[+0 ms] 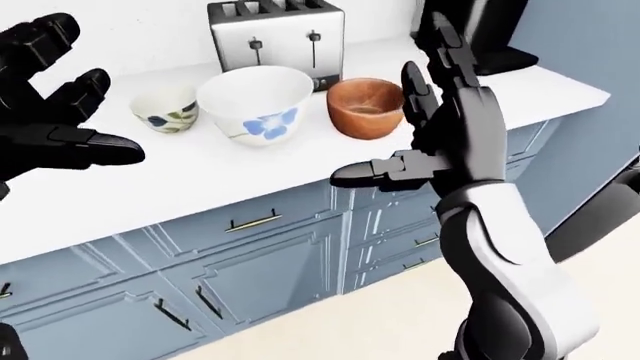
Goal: Stack the bowls from largest to smallest.
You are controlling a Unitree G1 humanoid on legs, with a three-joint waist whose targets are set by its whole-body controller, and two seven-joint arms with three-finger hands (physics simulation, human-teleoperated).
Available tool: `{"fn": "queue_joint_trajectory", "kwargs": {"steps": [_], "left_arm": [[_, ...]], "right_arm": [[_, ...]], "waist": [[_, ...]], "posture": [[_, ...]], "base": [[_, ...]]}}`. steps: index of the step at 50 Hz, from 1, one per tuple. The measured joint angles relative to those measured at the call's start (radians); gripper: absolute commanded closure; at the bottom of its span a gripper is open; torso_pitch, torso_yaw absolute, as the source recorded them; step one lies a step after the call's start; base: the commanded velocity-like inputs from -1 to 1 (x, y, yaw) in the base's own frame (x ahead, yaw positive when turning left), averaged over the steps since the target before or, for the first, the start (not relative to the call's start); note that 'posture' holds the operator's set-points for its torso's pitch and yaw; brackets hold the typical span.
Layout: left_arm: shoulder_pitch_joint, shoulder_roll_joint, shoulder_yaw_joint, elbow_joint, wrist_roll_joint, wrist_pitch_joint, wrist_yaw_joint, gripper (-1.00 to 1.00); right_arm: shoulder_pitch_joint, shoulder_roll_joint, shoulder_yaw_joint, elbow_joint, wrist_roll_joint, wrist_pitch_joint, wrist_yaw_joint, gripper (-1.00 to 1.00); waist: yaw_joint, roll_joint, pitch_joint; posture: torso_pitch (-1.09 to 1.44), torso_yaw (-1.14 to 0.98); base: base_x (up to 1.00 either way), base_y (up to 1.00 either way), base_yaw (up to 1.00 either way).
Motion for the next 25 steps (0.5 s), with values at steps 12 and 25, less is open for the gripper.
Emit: {"fn": "queue_joint_trajectory", "kwargs": {"steps": [12, 25], "left_arm": [[0.031, 0.018, 0.035, 0.021, 0.02, -0.026, 0.018, -1.0], [0.039, 0.017, 0.012, -0.01, 0.003, -0.043, -0.014, -1.0]], "right_arm": [[-0.016, 0.012, 0.027, 0.01, 0.04, 0.006, -0.004, -1.0], [-0.026, -0.027, -0.025, -0.015, 0.073, -0.001, -0.059, -1.0]], "waist": [[0.014, 0.072, 0.035], [0.015, -0.009, 0.025]], "posture": [[0.0, 0.0], [0.0, 0.0]], "base": [[0.07, 0.0, 0.38], [0.46, 0.0, 0.0]]}}
